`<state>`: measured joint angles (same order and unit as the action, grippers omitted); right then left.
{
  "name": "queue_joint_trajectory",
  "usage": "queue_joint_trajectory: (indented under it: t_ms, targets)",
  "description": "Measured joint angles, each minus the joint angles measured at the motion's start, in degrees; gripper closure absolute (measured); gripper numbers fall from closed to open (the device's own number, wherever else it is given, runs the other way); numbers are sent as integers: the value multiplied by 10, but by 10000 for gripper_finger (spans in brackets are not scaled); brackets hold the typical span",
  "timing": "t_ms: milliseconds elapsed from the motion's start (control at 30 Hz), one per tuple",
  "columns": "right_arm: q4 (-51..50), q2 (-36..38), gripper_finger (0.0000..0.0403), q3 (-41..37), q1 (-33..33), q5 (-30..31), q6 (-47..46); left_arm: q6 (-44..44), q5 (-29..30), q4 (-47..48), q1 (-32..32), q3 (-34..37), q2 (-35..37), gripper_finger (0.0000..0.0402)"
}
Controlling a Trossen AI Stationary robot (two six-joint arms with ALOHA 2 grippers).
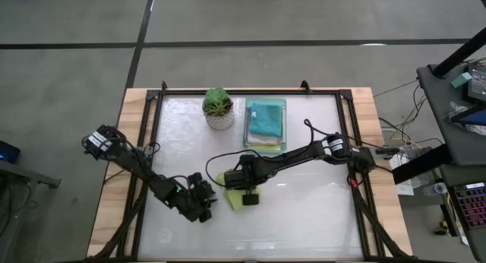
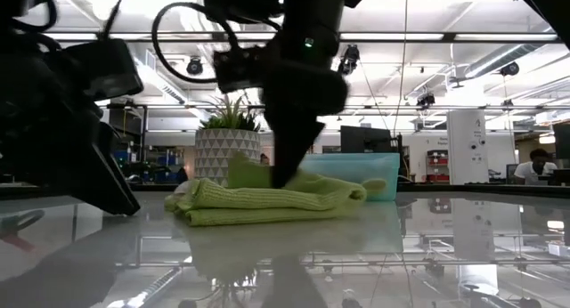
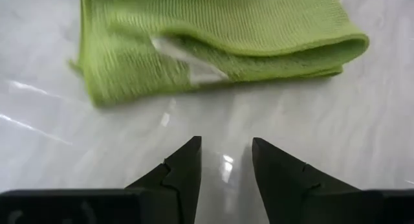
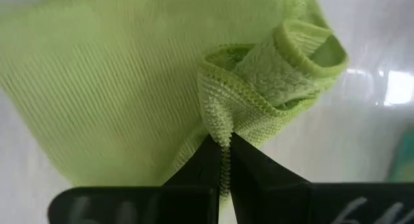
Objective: Fold microfiber towels
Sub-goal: Fold the green microfiber cloth
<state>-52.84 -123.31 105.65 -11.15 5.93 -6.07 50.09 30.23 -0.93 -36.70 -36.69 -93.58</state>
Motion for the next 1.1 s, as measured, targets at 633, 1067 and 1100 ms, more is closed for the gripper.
queue_joint_trajectory:
  t_ms: [633,1067,1100]
  targets:
    - [0,112,394,-191,-37,50,9,-28,-61,-17,45,-2,56,281]
    - [91,154,394,-242,-39,62,-40,-116,-57,-53,76,-3,56,281]
    - [90,153,394,-242,-39,62,-46,-118,-56,-51,78,-3,56,281]
